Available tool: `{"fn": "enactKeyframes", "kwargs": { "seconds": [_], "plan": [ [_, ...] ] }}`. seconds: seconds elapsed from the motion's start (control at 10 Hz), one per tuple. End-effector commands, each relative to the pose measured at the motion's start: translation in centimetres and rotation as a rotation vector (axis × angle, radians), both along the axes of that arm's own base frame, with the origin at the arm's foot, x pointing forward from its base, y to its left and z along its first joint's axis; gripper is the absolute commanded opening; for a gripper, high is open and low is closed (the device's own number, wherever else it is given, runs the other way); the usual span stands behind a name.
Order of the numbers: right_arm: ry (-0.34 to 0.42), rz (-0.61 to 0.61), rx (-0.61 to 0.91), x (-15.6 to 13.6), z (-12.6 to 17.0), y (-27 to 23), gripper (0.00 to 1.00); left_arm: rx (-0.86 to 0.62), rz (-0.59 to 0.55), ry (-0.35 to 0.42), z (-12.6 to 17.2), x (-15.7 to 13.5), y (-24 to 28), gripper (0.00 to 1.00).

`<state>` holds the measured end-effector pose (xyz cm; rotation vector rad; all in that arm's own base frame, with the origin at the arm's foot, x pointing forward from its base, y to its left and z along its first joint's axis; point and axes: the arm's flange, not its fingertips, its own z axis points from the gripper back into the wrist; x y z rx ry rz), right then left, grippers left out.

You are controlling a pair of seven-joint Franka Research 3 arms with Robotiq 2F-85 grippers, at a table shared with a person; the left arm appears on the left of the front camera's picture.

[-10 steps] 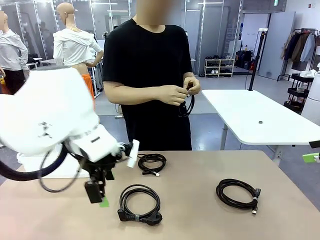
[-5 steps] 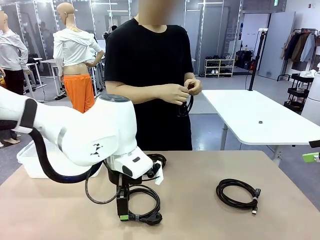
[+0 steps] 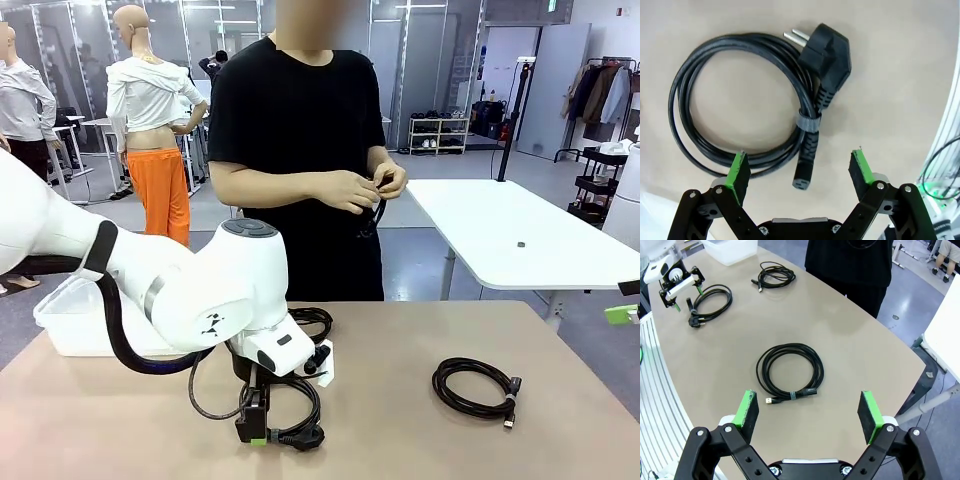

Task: Organize and store the cables.
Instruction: Place the Power Cable into the Organizing box.

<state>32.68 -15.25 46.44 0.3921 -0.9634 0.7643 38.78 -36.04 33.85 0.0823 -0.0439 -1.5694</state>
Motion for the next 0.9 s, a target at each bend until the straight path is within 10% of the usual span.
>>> {"fn": "enactKeyframes", "kwargs": {
  "seconds": [0.0, 0.5, 0.7, 0.8],
  "plan": [
    [0.02, -0.013, 0.001, -0.2, 0.0, 0.3, 1.0, -0.035, -0.037, 0.008, -0.8, 1.0, -0.4, 1.0],
    [0.02, -0.013, 0.001, -0.2, 0.0, 0.3, 1.0, -0.091, -0.091, 0.017, -2.9, 1.9, -0.8, 1.0],
    [0.02, -0.013, 0.001, -0.2, 0.0, 0.3, 1.0, -0.076, -0.087, 0.016, -2.8, 1.8, -1.1, 0.75],
    [0.02, -0.013, 0.001, -0.2, 0.0, 0.3, 1.0, -0.082, -0.094, 0.018, -2.5, 1.6, -1.1, 0.35]
  ]
}}
